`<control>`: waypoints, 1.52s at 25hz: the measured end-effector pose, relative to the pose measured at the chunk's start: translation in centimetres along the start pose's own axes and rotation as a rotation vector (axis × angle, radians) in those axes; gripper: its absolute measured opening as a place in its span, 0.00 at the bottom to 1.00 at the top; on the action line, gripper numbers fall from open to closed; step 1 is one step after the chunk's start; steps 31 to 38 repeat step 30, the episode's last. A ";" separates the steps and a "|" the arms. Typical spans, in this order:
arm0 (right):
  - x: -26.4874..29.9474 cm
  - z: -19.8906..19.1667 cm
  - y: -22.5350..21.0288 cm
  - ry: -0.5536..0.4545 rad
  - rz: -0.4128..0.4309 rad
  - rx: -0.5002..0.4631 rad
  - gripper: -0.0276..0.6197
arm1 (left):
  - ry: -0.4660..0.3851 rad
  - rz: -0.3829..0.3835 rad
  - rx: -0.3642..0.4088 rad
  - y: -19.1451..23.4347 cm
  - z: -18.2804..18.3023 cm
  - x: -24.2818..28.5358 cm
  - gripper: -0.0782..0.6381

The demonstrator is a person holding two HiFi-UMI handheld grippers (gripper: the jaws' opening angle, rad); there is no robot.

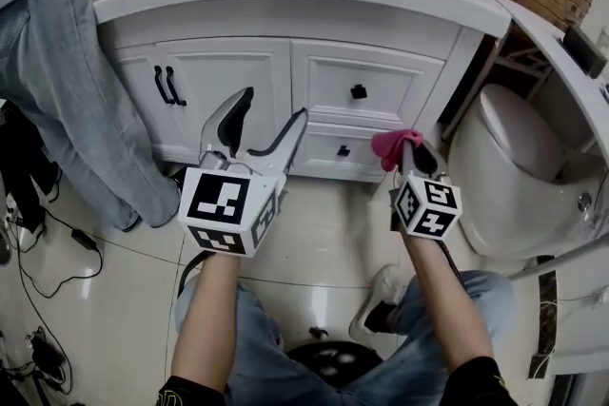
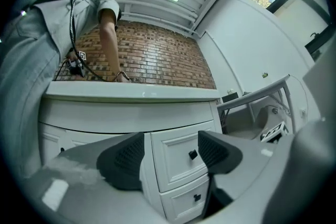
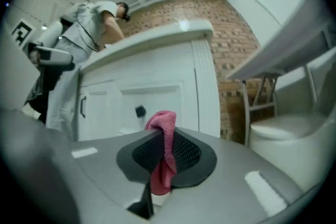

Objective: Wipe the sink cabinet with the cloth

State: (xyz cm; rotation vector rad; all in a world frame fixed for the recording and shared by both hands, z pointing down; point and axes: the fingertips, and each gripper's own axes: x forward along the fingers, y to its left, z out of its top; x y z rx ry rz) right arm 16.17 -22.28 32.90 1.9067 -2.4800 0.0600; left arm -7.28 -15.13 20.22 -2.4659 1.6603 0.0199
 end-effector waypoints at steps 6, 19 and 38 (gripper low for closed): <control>-8.9 9.2 2.1 -0.087 0.098 -0.044 0.08 | -0.015 0.030 0.014 -3.0 2.1 -3.8 0.56; -14.6 11.3 2.9 -0.167 0.178 0.024 0.08 | -0.015 -0.011 0.035 -8.5 3.5 -5.7 0.56; -14.9 10.8 0.0 -0.140 0.160 0.090 0.08 | -0.021 -0.043 0.021 -10.5 3.6 -4.8 0.56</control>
